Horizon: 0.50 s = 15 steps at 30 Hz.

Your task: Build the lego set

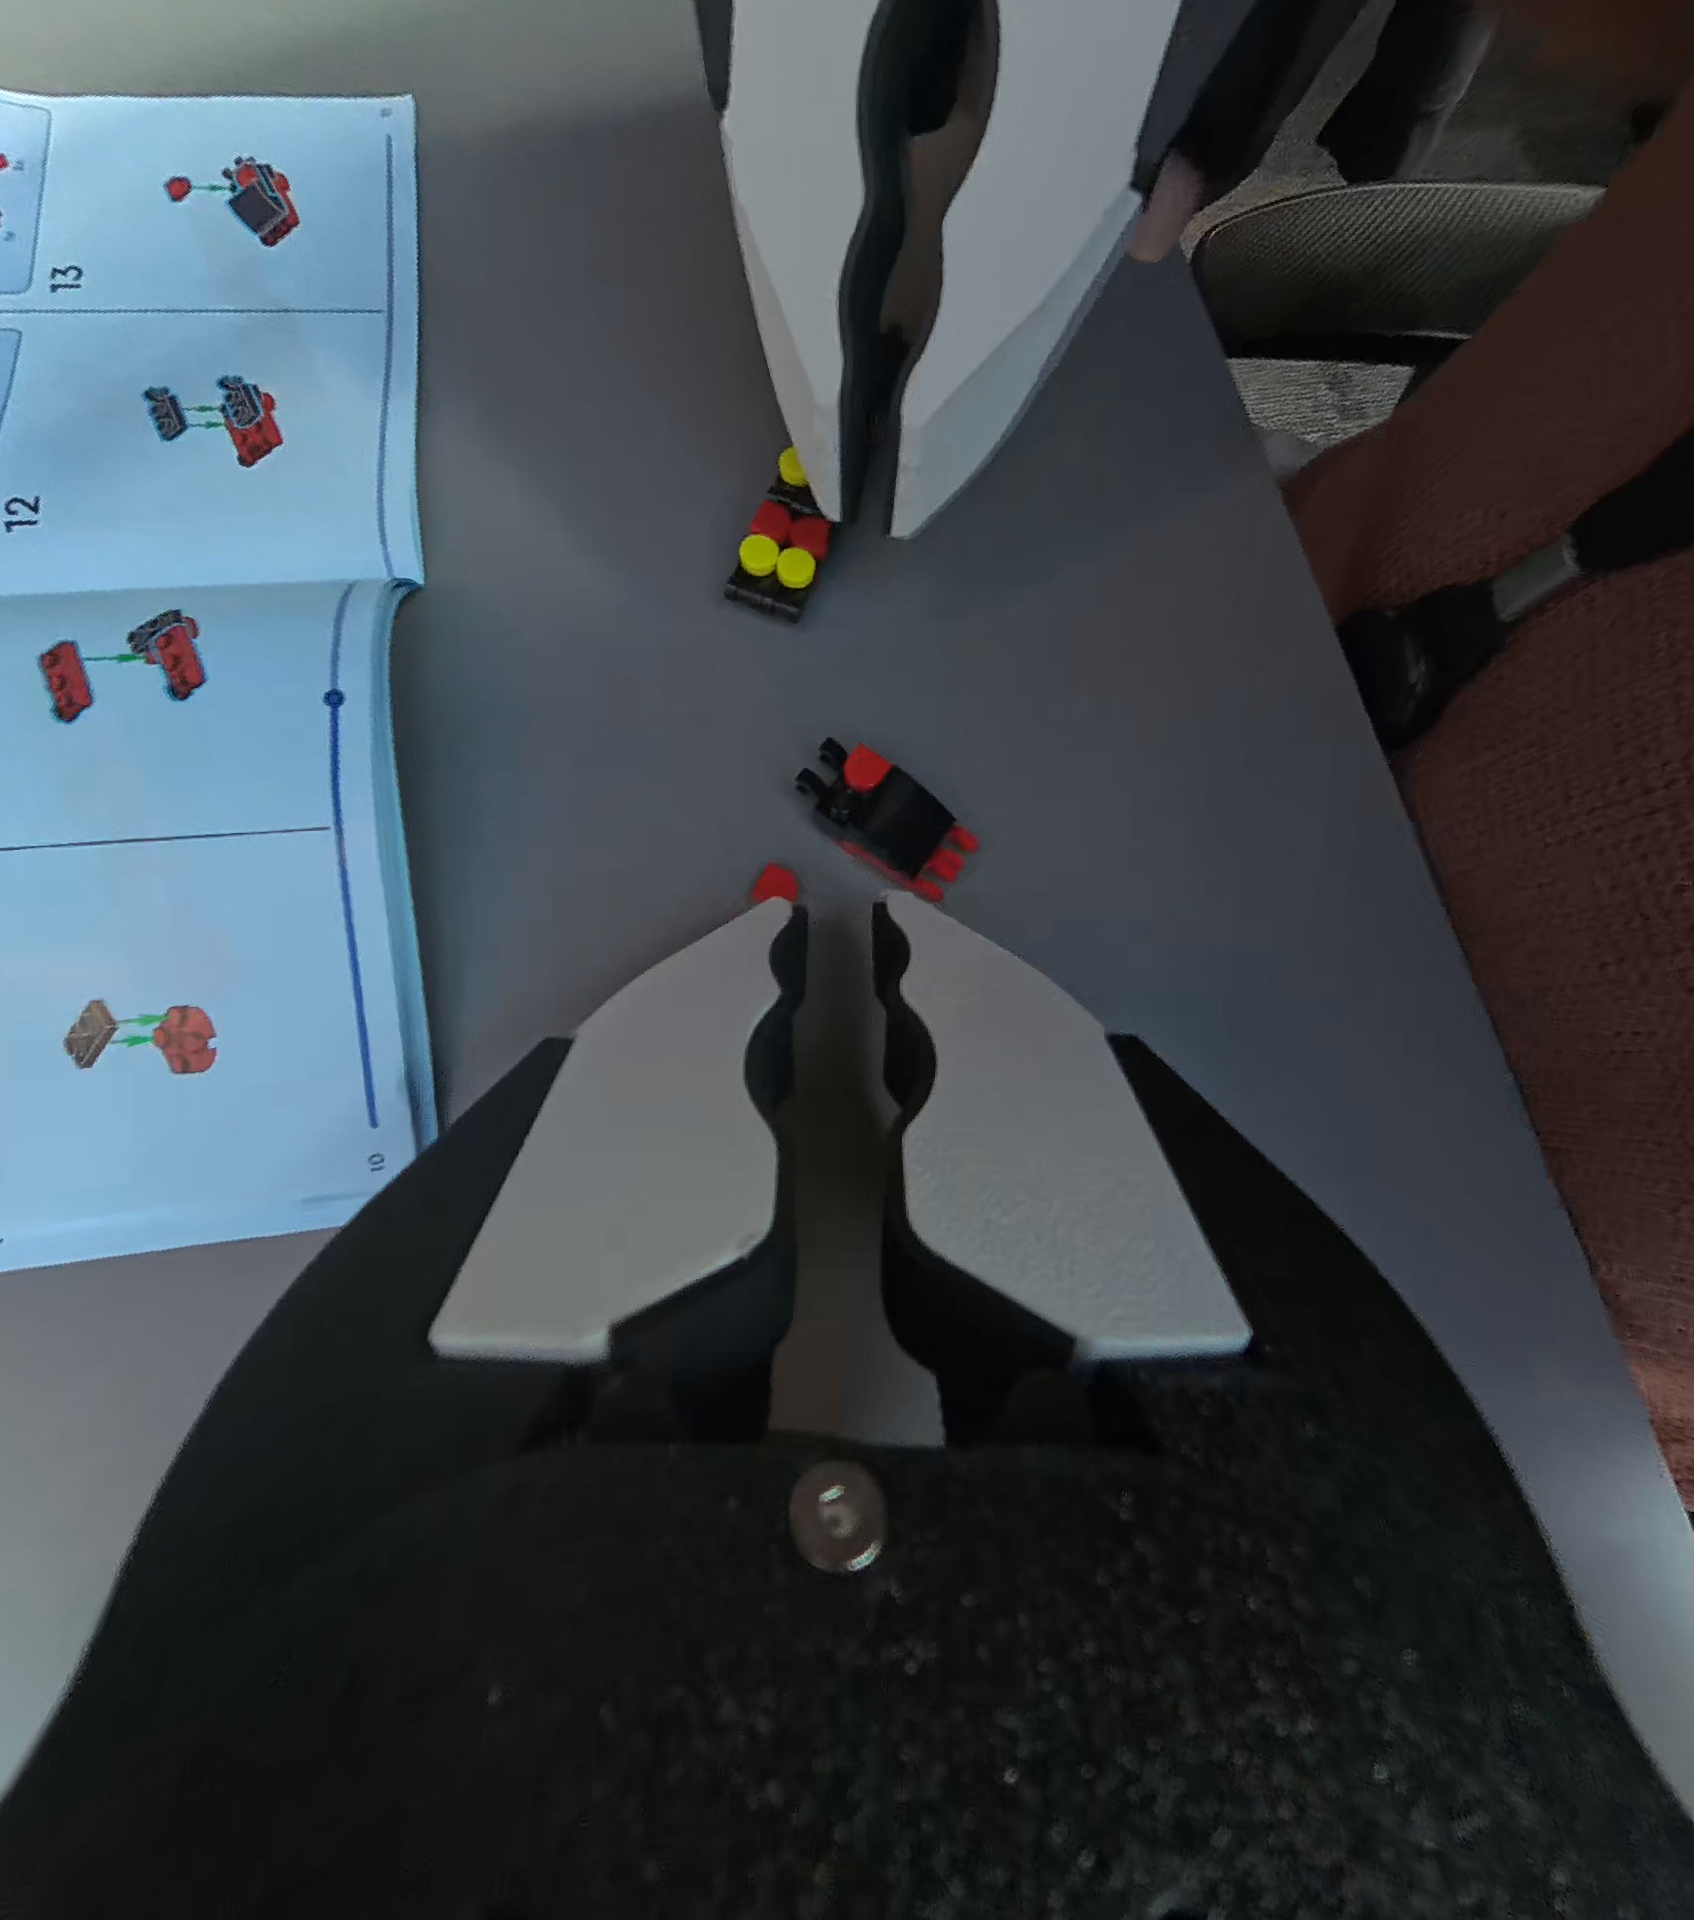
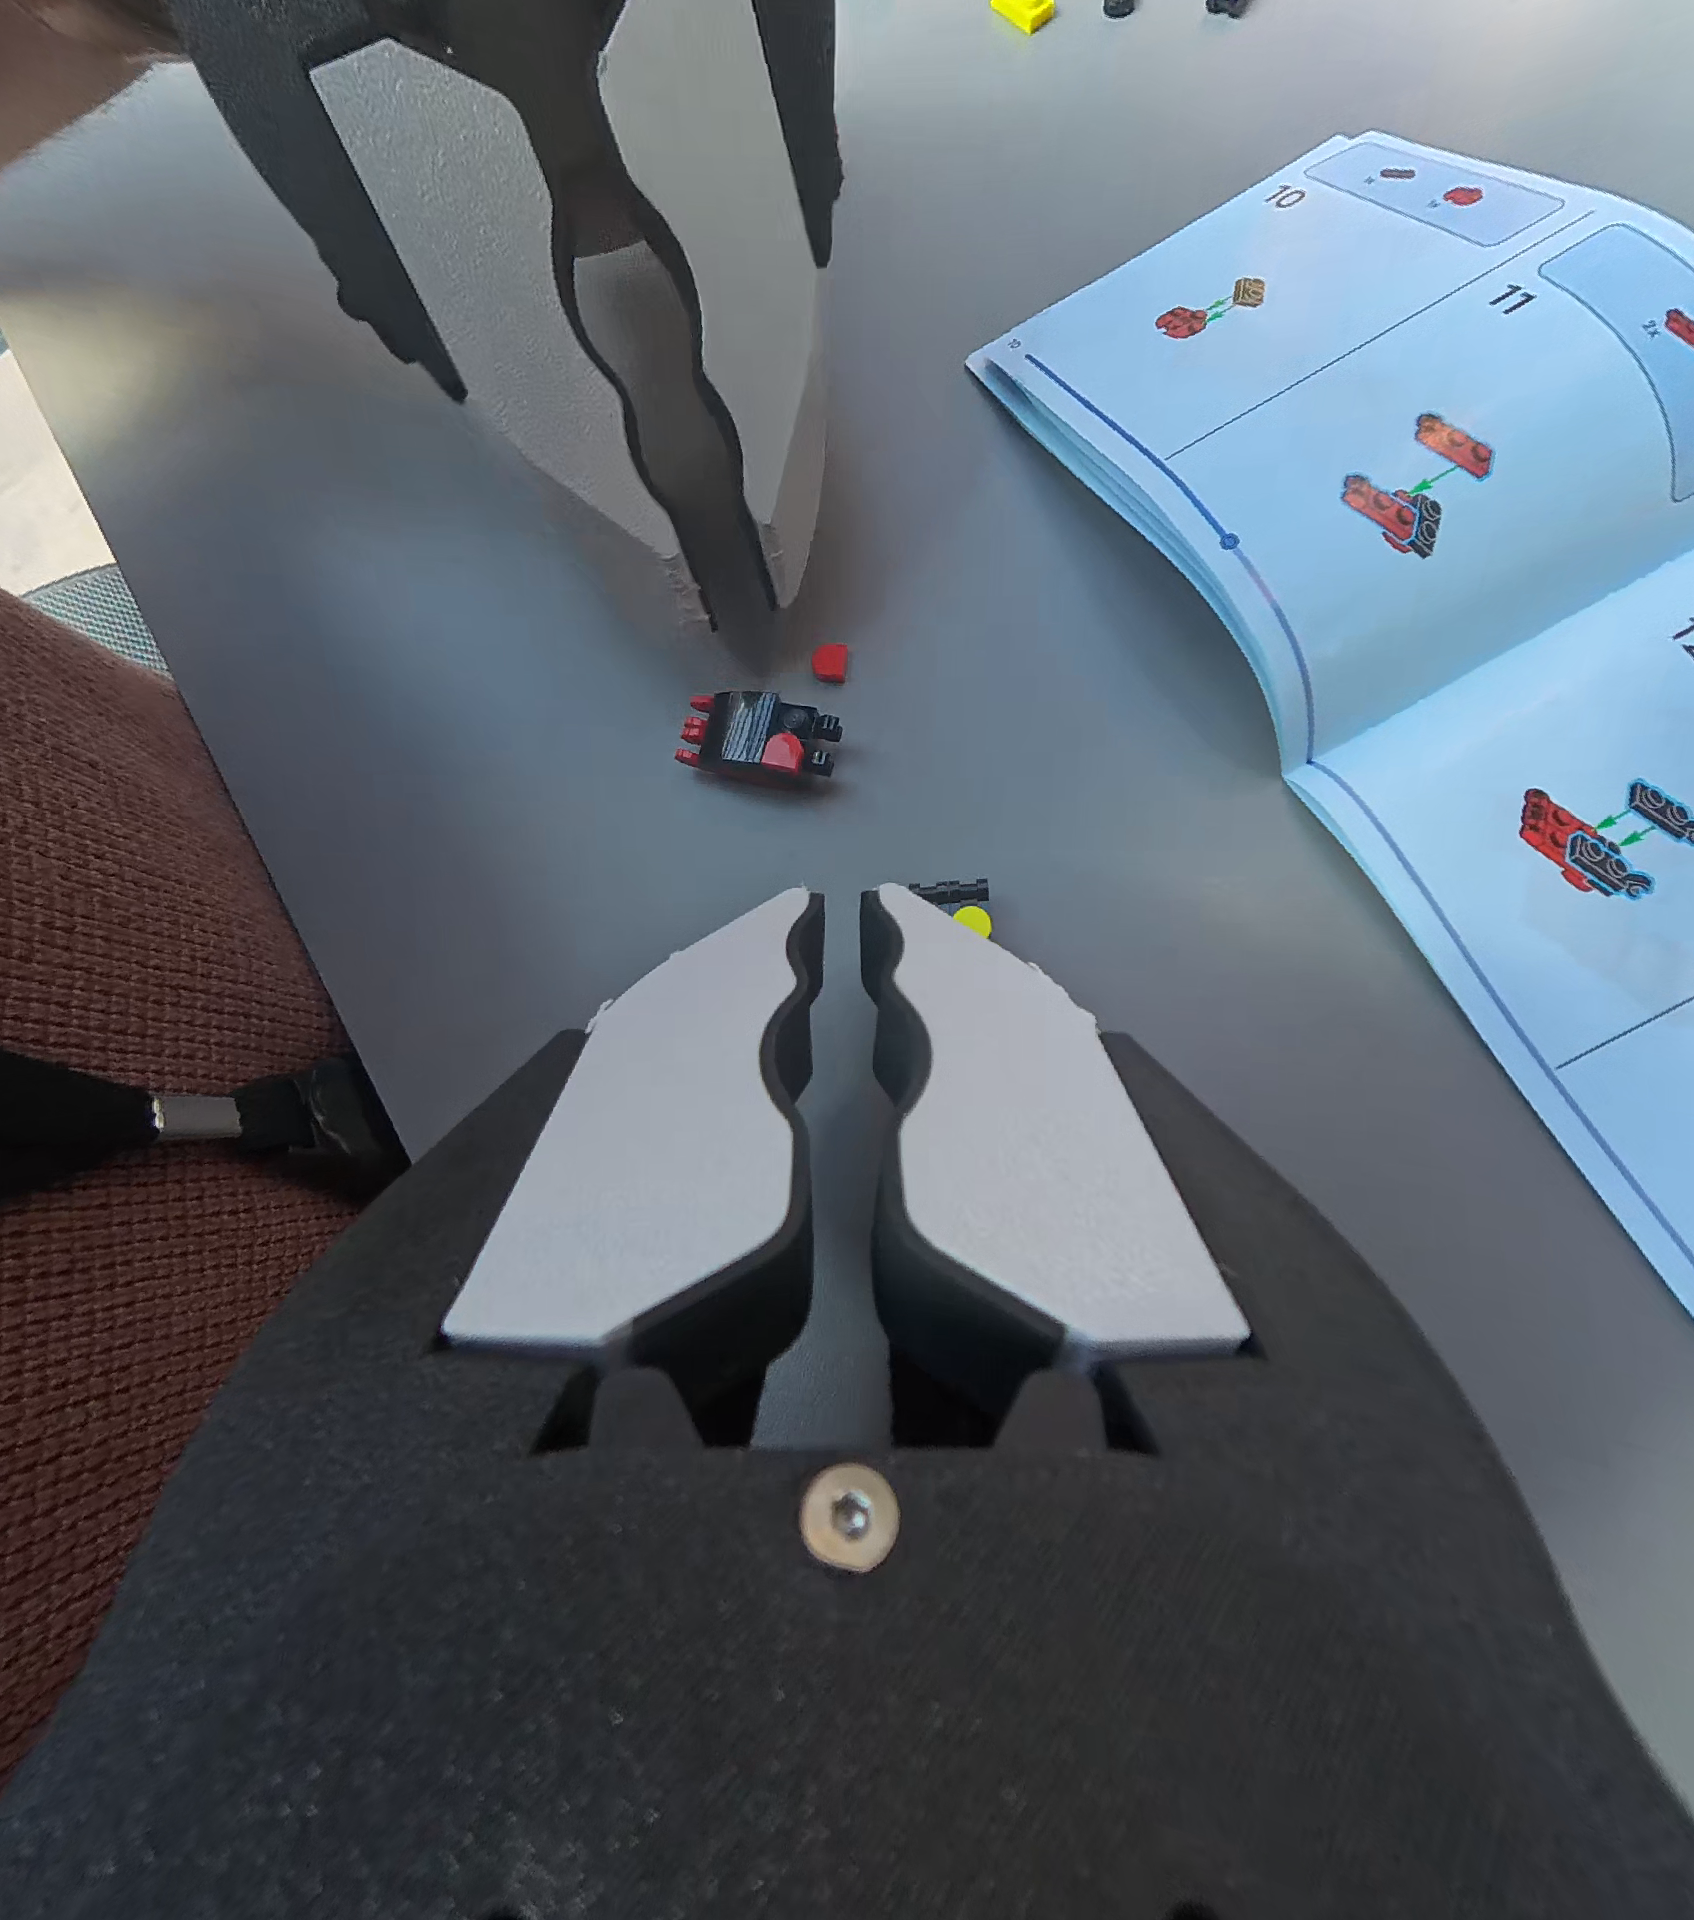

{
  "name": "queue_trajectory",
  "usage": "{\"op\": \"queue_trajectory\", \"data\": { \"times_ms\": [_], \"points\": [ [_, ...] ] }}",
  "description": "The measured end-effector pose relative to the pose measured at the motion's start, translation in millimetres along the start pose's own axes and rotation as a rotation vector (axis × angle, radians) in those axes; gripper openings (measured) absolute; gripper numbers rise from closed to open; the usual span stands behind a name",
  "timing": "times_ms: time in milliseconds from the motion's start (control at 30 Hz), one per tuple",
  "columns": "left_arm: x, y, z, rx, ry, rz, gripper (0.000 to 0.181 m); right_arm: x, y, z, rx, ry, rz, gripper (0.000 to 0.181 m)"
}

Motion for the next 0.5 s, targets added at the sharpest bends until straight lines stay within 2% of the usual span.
{"op": "queue_trajectory", "data": {
  "times_ms": [33, 167, 433, 500],
  "points": [
    [-3, -5, -2, 0.033, -0.021, -0.005, 0.011, -1, 0, 0, 0.000, 0.000, 0.000, 0.006],
    [-13, -15, 3, 0.075, -0.094, 0.020, 0.011, -2, 1, 0, -0.006, -0.004, -0.004, 0.006],
    [-2, 6, 9, -0.092, -0.040, 0.033, 0.011, -4, 2, -2, -0.007, 0.009, 0.006, 0.006],
    [4, 0, 5, -0.059, 0.017, 0.026, 0.011, -4, 3, -3, -0.005, 0.012, 0.009, 0.006]
  ]
}}
Point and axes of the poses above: each gripper's, where its closed fingertips meet, z out along the fingers, x out of its top, y = z × x across the jaws, the point moved 3 cm from there along -z, back along the fingers, and after that the axes turned 9 degrees about z, right-handed, at the moved point
